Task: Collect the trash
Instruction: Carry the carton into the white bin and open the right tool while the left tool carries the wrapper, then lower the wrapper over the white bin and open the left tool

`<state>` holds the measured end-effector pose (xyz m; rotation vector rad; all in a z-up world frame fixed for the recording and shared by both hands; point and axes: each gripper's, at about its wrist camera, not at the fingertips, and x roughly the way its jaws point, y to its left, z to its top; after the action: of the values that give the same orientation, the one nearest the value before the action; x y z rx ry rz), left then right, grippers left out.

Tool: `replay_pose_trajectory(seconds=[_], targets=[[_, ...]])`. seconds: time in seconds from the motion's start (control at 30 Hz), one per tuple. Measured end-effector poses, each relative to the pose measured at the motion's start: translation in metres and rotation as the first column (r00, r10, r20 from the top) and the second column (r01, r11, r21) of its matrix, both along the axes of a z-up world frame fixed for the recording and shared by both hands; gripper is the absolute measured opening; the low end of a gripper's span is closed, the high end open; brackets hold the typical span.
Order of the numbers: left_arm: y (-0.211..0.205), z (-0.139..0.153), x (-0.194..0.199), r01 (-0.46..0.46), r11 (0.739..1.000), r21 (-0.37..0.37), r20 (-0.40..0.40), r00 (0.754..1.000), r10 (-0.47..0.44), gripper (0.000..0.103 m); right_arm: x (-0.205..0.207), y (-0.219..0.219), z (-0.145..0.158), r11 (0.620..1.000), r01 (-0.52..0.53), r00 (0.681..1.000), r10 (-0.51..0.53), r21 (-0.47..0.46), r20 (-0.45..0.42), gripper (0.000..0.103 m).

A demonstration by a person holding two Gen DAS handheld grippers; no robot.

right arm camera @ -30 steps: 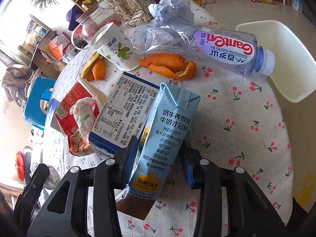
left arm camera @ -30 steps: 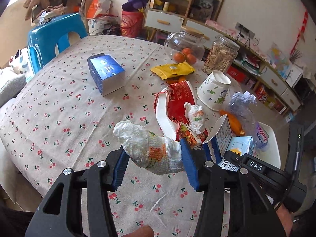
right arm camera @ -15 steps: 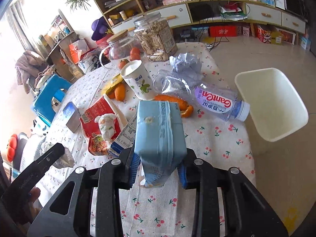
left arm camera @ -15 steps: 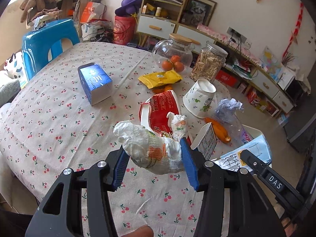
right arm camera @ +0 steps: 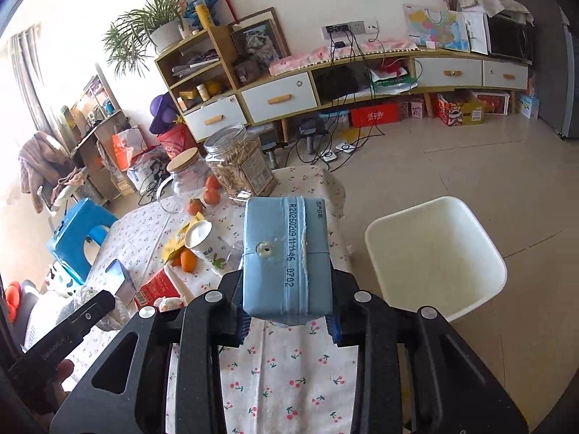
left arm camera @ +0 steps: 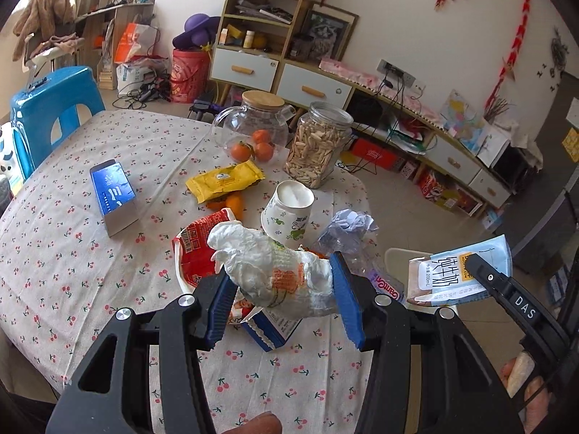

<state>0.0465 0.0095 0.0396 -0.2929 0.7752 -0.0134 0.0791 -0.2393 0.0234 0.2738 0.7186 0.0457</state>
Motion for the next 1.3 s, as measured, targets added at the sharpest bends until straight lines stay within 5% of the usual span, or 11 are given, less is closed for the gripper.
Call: replay_pose_trajectory(seconds=[0.27, 0.47, 0.5, 0.6, 0.73, 1.3], targets=[[-0.046, -0.010, 0.024, 0.059, 0.998, -0.014, -0.044, 0.997, -0.060, 0.050, 0.026, -0.072, -0.039, 0.981, 0.195, 0.979, -0.196, -0.013, -0.059, 0.030], [-0.085, -0.022, 0.040, 0.103, 0.995, -0.001, -0.076, 0.992, -0.103, 0.050, 0.051, -0.091, -0.066, 0.974, 0.213, 0.964, -0.222, -0.079, -0.144, 0.031], [-0.091, -0.025, 0.043, 0.110, 0.994, 0.002, -0.083, 0.991, -0.110, 0.050, 0.053, -0.093, -0.069, 0.974, 0.214, 0.960, -0.224, -0.076, -0.166, 0.034], [-0.110, -0.035, 0.051, 0.134, 0.991, -0.001, -0.108, 0.985, -0.134, 0.050, 0.048, -0.099, -0.066, 0.966, 0.243, 0.954, -0.254, -0.086, -0.162, 0.070], [-0.134, -0.047, 0.060, 0.169, 0.986, -0.009, -0.139, 0.976, -0.168, 0.050, 0.037, -0.120, -0.058, 0.955, 0.288, 0.941, -0.296, -0.070, -0.164, 0.085], [-0.247, -0.079, 0.083, 0.369, 0.929, 0.013, -0.173, 0.916, -0.361, 0.051, -0.005, -0.189, -0.048, 0.901, 0.435, 0.886, -0.428, -0.003, -0.179, 0.090]])
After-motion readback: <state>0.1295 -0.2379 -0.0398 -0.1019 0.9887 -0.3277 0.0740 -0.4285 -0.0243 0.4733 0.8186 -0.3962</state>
